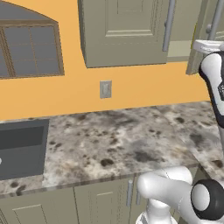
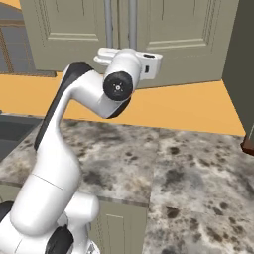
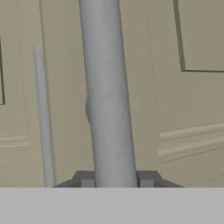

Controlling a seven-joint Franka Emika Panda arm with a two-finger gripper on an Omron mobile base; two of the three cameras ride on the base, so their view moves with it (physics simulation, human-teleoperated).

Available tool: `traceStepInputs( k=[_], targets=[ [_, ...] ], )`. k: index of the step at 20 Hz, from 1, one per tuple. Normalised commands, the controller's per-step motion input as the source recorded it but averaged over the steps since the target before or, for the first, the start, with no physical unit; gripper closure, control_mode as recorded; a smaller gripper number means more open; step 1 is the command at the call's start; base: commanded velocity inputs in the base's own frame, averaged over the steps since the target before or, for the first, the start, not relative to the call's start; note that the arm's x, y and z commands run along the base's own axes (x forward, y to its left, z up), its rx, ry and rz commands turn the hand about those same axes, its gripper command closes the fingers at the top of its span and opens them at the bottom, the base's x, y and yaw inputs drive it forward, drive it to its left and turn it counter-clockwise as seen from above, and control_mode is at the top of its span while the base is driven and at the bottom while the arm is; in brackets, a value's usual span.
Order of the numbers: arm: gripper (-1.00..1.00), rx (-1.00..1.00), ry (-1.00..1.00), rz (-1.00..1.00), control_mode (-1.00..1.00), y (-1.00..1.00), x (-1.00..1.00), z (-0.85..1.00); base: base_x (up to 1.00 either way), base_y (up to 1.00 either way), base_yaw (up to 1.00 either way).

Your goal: Move the ketchup and mustard from the cabinet to the dining counter.

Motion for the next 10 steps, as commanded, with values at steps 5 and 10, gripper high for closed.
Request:
traceStepInputs(
  k=[5, 10],
  targets=[
    [1.00, 0.00, 0.00, 0.01, -1.00, -0.44, -0.71, 0.00, 0.00, 0.00, 0.00],
    [-1.00, 0.00, 0.00, 0.00, -1.00, 0.00, -0.04, 0.00, 0.00, 0.00, 0.00]
  ],
)
